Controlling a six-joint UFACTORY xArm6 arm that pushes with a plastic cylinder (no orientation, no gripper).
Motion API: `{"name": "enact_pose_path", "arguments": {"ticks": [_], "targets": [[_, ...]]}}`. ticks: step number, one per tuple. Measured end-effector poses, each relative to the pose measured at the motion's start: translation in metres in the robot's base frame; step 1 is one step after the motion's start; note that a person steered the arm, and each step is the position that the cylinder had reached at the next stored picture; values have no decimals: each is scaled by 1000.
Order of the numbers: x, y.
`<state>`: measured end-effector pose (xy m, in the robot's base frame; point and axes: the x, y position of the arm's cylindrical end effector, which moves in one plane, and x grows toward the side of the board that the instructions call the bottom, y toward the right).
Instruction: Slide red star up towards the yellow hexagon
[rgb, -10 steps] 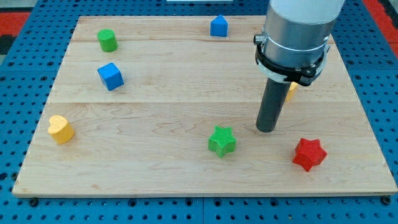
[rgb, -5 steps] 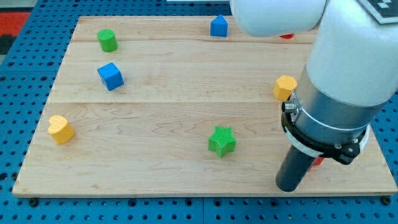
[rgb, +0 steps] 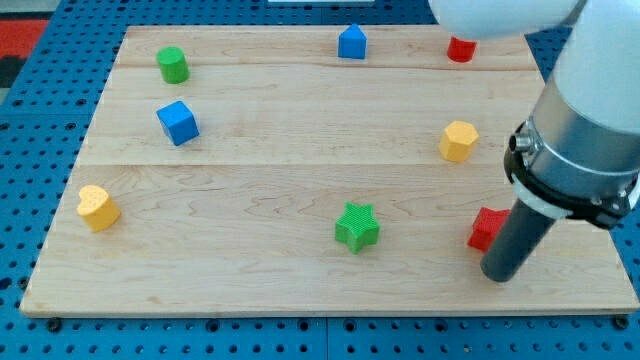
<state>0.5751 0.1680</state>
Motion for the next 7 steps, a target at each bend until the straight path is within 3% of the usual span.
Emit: {"name": "enact_pose_path", "arguments": {"ticks": [3,4,5,7], "targets": [[-35,5],[-26,73],[-40,102],[-45,62]]}}
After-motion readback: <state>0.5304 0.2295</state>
